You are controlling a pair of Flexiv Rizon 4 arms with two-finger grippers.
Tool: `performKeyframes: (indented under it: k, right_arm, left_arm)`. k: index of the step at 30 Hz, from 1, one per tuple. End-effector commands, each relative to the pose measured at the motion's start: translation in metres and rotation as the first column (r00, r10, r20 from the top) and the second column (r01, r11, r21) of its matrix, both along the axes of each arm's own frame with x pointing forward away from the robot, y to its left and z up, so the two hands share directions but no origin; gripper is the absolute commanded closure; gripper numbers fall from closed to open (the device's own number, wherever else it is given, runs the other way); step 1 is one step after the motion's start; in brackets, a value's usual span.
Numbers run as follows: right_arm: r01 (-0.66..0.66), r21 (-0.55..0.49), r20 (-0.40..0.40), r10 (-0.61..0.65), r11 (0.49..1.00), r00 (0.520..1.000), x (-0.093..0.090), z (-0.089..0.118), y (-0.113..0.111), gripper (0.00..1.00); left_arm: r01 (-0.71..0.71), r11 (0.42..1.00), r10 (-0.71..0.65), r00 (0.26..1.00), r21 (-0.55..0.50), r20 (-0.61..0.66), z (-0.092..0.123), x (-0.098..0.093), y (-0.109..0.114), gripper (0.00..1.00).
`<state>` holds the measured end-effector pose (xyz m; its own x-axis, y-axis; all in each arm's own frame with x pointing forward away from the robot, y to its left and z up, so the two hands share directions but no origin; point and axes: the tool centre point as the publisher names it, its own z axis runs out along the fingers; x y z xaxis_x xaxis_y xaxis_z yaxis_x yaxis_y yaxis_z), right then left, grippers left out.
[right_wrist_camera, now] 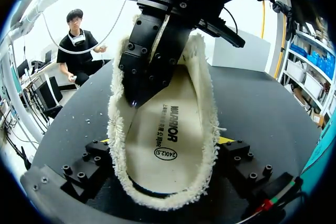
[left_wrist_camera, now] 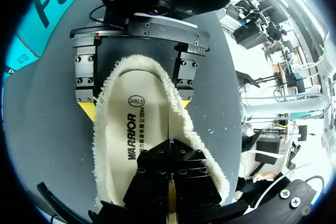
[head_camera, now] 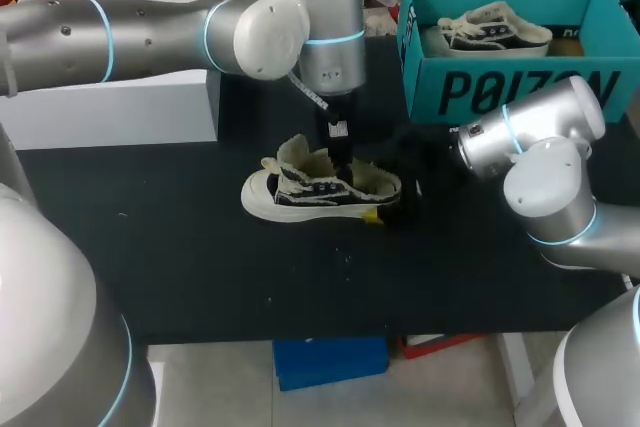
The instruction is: Take the shoe out of the shoebox, open the shoe tongue, remove and reinsert the insole, then place the shoe into the shoebox
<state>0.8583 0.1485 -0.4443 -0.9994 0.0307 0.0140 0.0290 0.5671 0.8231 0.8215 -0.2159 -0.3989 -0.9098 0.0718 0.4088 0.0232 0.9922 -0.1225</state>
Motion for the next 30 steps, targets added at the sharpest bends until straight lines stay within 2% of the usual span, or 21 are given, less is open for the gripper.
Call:
performKeyframes:
  k: [1,12,17,19,23,24,26,28,29,30]
  right_arm:
    - [0.001,-0.001,-0.001,-0.001,1.0,1.0,0.001,-0.001,0.0,1.0]
    - [0.001,-0.001,-0.001,-0.001,1.0,1.0,0.001,-0.001,0.0,1.0]
    - [0.001,-0.001,-0.001,-0.001,1.0,1.0,0.001,-0.001,0.0,1.0]
    - [0.001,-0.001,-0.001,-0.001,1.0,1.0,0.001,-0.001,0.0,1.0]
    - [0.001,-0.001,-0.001,-0.001,1.0,1.0,0.001,-0.001,0.0,1.0]
    - [0.001,-0.001,-0.001,-0.001,1.0,1.0,0.001,-0.001,0.0,1.0]
    - [0.001,-0.001,-0.001,-0.001,1.0,1.0,0.001,-0.001,0.0,1.0]
    - [0.001,-0.001,-0.001,-0.001,1.0,1.0,0.001,-0.001,0.0,1.0]
    - [0.001,-0.001,-0.001,-0.001,1.0,1.0,0.001,-0.001,0.0,1.0]
    - [0.001,-0.001,-0.001,-0.001,1.0,1.0,0.001,-0.001,0.0,1.0]
  left_arm:
    - [0.001,1.0,-0.001,1.0,-0.002,-0.012,-0.01,-0.001,-0.004,1.0]
    - [0.001,1.0,-0.001,1.0,0.001,-0.019,-0.017,-0.003,-0.007,1.0]
    - [-0.008,1.0,0.008,1.0,0.026,0.024,-0.015,-0.003,-0.006,1.0]
    - [-0.012,0.999,0.011,0.999,0.031,0.038,-0.015,-0.003,-0.006,0.88]
    - [-0.018,0.999,0.015,0.999,0.043,0.049,-0.02,-0.004,-0.005,0.85]
    - [-0.019,0.998,0.016,0.998,0.054,0.054,-0.021,-0.005,-0.005,0.76]
    - [-0.021,0.998,0.018,0.998,0.06,0.056,-0.024,-0.005,-0.004,0.69]
    - [-0.027,0.997,0.023,0.998,0.069,0.06,-0.026,-0.005,-0.004,0.8]
    - [-0.029,0.997,0.024,0.998,0.076,0.065,-0.027,-0.005,-0.003,0.82]
    - [-0.029,0.996,0.024,0.997,0.079,0.067,-0.028,-0.006,-0.003,0.78]
